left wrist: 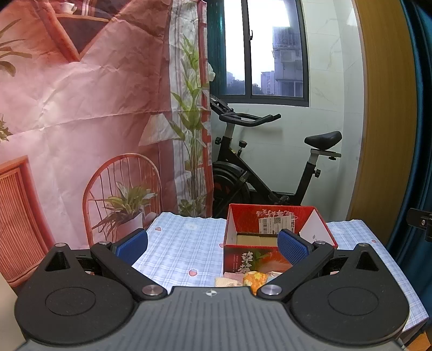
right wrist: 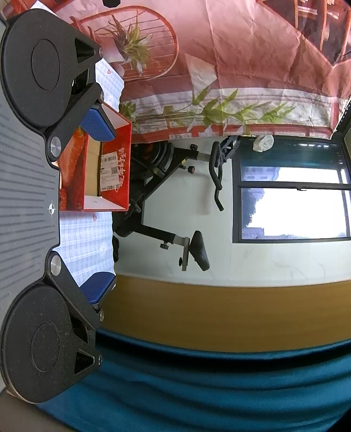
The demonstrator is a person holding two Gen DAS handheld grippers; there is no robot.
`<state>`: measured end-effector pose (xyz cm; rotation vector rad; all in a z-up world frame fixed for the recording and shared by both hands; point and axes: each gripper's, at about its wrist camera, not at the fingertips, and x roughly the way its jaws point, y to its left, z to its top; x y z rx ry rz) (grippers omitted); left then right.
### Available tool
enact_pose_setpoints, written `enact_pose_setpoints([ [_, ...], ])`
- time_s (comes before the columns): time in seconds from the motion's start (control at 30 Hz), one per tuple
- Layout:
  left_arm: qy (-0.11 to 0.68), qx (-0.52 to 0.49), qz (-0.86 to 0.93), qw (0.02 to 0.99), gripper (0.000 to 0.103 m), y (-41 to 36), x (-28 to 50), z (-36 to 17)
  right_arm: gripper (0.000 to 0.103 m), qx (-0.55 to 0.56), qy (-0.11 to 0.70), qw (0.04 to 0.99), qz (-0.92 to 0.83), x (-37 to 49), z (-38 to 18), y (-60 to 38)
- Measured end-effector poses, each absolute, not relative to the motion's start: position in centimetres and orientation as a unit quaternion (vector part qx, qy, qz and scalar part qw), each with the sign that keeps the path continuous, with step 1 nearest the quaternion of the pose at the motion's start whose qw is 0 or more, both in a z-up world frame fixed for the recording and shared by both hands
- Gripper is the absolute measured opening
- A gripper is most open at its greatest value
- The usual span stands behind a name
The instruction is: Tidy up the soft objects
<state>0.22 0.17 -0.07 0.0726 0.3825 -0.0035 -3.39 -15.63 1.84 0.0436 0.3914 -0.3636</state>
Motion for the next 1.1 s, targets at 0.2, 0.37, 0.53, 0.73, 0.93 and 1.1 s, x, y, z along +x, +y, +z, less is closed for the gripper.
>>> enact_pose_setpoints([
  [0.2,0.191,0.029,-0.013,0.981,0.103,0.3,0.5,-0.8,0.103,0.028,0.192,0.966,-0.171,-3.3,1.7,-15.6],
  [0.37,0.186,0.039,-0.015,0.982,0.103,0.4,1.3,-2.8,0.103,0.062,0.186,0.97,-0.145,-2.9,0.5,-16.4],
  [0.53,0.227,0.031,-0.006,0.974,0.103,1.5,4.3,-6.8,0.103,0.083,0.165,0.975,-0.123,-1.7,-3.3,-17.4],
  [0.73,0.282,0.033,0.003,0.959,0.103,2.1,8.1,-12.4,0.103,0.082,0.223,0.965,-0.115,2.0,-10.1,-17.1],
  [0.93,0.334,0.029,0.012,0.942,0.102,2.3,11.0,-16.3,0.102,0.103,0.316,0.939,-0.091,4.9,-16.2,-16.6],
  [1.1,0.369,0.022,-0.025,0.929,0.079,2.1,12.4,-18.7,0.089,0.071,0.358,0.925,-0.106,6.0,-19.0,-15.0],
])
